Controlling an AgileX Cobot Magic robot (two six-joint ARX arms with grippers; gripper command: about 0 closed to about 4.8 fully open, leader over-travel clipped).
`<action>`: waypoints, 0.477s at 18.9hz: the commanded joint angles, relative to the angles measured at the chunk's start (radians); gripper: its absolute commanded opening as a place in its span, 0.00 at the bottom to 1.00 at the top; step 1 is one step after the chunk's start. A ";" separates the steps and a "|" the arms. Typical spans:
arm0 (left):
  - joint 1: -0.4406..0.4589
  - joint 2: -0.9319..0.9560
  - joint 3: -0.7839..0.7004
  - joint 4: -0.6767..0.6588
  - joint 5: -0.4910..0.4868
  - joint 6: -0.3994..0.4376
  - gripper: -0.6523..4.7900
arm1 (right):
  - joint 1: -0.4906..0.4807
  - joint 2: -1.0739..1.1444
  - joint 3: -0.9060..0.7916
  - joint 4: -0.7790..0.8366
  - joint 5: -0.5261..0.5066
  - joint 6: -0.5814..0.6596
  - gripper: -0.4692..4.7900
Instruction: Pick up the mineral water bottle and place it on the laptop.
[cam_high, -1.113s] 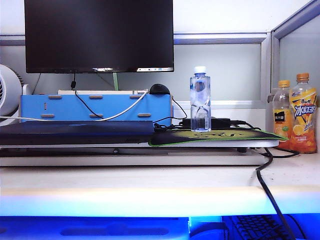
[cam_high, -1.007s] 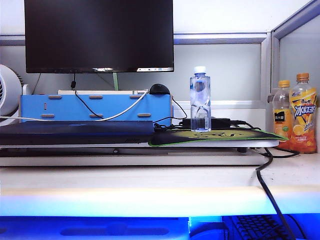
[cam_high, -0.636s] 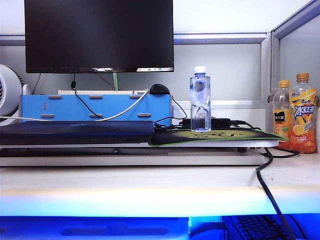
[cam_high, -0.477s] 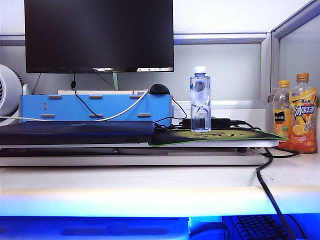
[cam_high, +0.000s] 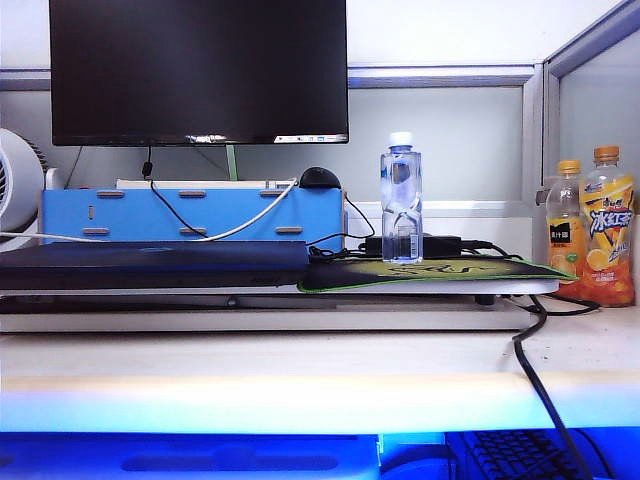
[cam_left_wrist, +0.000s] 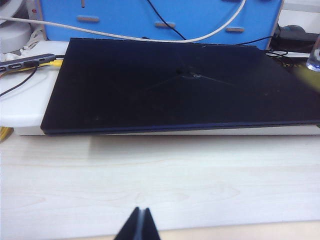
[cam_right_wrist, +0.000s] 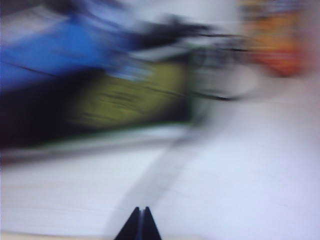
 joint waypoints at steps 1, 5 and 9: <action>0.000 -0.002 0.000 -0.006 0.007 0.001 0.12 | 0.002 0.029 0.103 0.167 -0.112 0.038 0.09; 0.000 -0.002 0.000 -0.006 0.007 0.002 0.12 | 0.003 0.306 0.338 0.154 -0.126 -0.041 0.09; 0.000 -0.002 0.000 -0.006 0.007 0.002 0.12 | 0.010 0.792 0.629 0.095 -0.484 -0.008 0.09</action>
